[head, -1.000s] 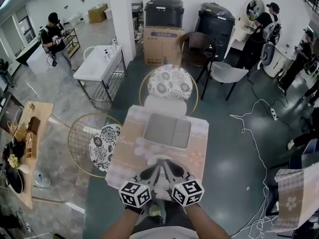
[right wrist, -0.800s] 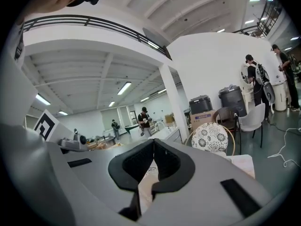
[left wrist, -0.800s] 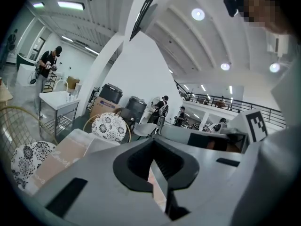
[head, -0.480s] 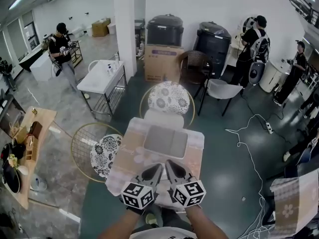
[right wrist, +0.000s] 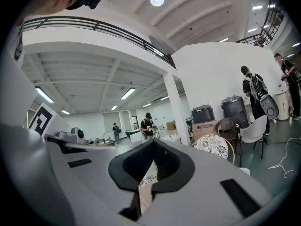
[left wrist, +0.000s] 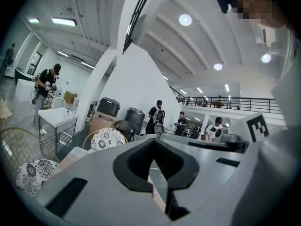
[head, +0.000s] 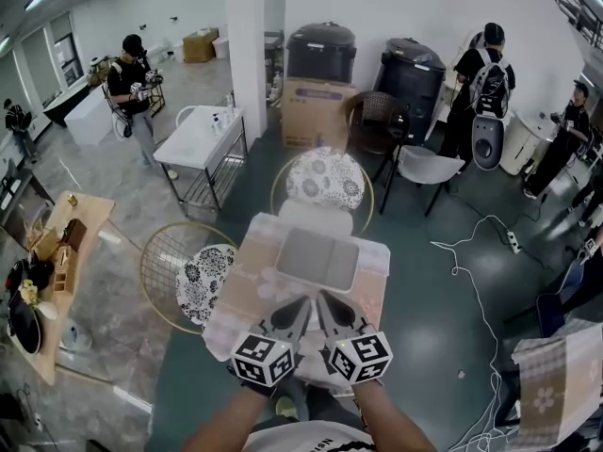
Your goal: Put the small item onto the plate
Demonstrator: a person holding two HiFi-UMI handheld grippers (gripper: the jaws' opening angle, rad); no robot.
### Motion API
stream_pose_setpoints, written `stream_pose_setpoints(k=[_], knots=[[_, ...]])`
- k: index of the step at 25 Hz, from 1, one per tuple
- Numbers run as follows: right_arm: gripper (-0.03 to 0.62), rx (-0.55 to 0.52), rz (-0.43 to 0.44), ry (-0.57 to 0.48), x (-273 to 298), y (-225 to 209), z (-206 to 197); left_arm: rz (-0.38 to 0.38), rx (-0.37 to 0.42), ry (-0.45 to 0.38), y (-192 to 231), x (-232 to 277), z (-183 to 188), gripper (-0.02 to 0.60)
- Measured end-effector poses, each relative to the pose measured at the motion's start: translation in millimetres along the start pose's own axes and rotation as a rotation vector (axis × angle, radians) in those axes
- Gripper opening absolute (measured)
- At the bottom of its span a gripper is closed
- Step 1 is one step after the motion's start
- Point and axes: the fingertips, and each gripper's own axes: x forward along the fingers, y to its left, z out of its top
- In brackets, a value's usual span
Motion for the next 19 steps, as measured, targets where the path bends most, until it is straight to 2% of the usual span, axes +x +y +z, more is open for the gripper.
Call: stream_pose_setpoints(k=[19], knots=[[0.012, -0.022, -0.013, 0.004, -5.1, -1.6, 3.2, 0.002, -0.001, 0.006, -0.7, 1.1, 0.8, 0.004]])
